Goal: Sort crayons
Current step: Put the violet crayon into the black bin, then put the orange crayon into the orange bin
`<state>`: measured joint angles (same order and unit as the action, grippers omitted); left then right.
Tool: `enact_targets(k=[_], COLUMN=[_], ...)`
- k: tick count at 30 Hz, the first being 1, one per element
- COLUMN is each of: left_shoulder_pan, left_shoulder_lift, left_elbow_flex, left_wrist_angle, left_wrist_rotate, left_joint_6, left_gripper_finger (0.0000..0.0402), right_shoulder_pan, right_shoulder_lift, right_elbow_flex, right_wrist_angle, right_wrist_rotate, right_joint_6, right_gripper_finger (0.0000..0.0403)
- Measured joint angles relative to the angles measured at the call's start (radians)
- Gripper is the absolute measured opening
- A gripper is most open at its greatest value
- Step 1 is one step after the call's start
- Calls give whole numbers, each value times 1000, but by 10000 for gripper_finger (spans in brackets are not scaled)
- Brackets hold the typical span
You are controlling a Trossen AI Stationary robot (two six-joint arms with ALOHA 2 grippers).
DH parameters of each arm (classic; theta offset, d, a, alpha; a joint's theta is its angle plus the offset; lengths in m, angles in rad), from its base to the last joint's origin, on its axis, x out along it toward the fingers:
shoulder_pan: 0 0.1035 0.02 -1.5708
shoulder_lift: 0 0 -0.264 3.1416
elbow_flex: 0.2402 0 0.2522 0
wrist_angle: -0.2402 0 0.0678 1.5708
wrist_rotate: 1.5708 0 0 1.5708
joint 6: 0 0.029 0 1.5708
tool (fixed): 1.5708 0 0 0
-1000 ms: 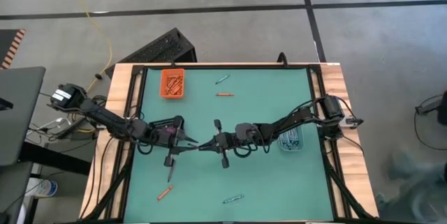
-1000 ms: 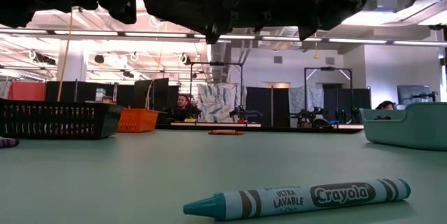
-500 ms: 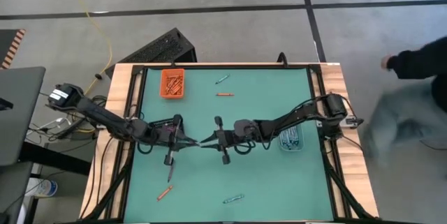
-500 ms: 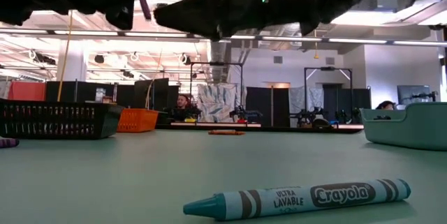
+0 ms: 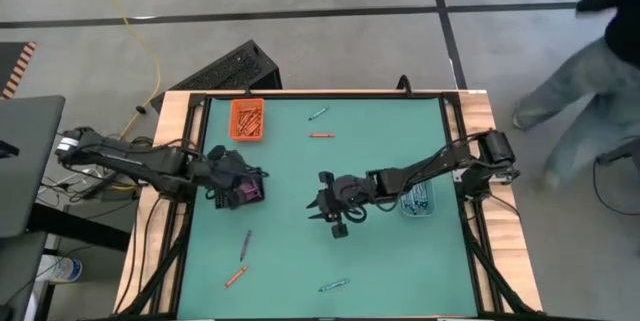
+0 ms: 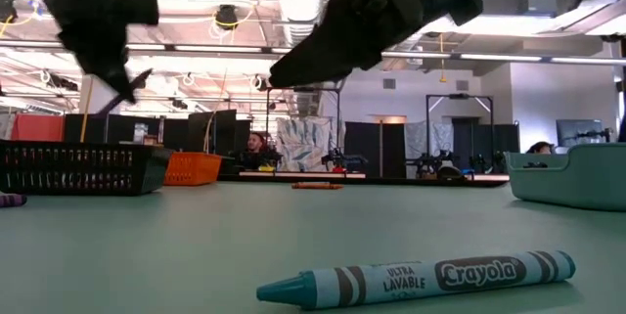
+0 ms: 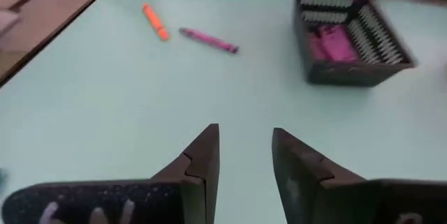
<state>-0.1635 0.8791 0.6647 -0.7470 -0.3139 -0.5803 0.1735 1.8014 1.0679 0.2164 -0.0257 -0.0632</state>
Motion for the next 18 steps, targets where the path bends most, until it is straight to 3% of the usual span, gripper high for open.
enact_targets(k=[8, 18], left_shoulder_pan=[9, 10], left_shoulder_lift=[197, 319], left_elbow_flex=[4, 137], left_wrist_angle=[-52, -235], left_wrist_rotate=[167, 152], left_joint_6=[16, 19], left_gripper_finger=[22, 84], right_shoulder_pan=[23, 66], right_shoulder_lift=[19, 10], right_elbow_flex=[0, 0], right_wrist_angle=[9, 0], right_wrist_rotate=[0, 0], right_joint_6=[0, 4], right_gripper_finger=[127, 127])
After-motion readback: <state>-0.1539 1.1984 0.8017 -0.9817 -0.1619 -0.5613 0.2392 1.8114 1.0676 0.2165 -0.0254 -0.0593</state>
